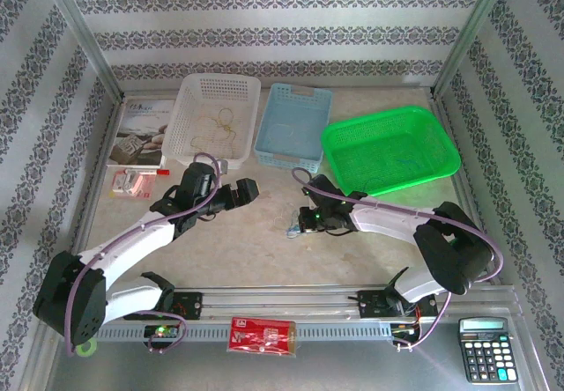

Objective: Untangle the cables

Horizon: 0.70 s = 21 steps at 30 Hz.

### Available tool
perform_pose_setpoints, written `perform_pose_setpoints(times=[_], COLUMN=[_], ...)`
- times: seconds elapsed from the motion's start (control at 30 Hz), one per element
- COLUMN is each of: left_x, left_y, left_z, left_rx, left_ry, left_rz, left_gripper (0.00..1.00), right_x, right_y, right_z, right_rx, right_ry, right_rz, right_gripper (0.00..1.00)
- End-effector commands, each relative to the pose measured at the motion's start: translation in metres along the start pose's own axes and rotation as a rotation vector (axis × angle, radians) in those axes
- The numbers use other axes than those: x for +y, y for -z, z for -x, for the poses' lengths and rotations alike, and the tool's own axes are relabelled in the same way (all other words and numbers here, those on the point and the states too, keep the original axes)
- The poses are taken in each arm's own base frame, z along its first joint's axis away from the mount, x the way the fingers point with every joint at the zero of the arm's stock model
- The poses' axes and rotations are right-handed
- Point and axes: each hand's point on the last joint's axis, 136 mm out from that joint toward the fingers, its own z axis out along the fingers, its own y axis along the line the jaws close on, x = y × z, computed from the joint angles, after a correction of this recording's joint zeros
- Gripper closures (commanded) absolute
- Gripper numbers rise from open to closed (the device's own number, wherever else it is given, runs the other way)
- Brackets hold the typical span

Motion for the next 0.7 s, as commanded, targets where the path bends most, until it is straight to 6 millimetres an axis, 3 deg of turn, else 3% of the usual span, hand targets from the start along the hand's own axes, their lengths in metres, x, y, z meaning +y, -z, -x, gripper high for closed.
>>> perform_pose_setpoints(times=[0.0, 0.4, 0.67], left_x=[-0.012, -0.026, -0.006], left_y=[-0.008, -0.042, -0.057], left_z=[-0.002, -0.029, -0.031], left_rx=[0.027, 0.148, 0.187], left_ry=[-0.026, -0.112, -0.198], left_rz=[-0.033, -0.017, 0.184], left_gripper=[0.00, 0.00, 0.23], right_x=[-0.012, -0.023, -0.031], right_y=[0.003, 0.004, 0.002], right_z=[0.004, 0.006, 0.001], right_rx=[-0.047, -0.083, -0.085], right_ry=[-0.006, -0.010, -0.028], right_rz=[-0.026, -0.022, -0.027], right_gripper=[0.99, 1.00, 1.00])
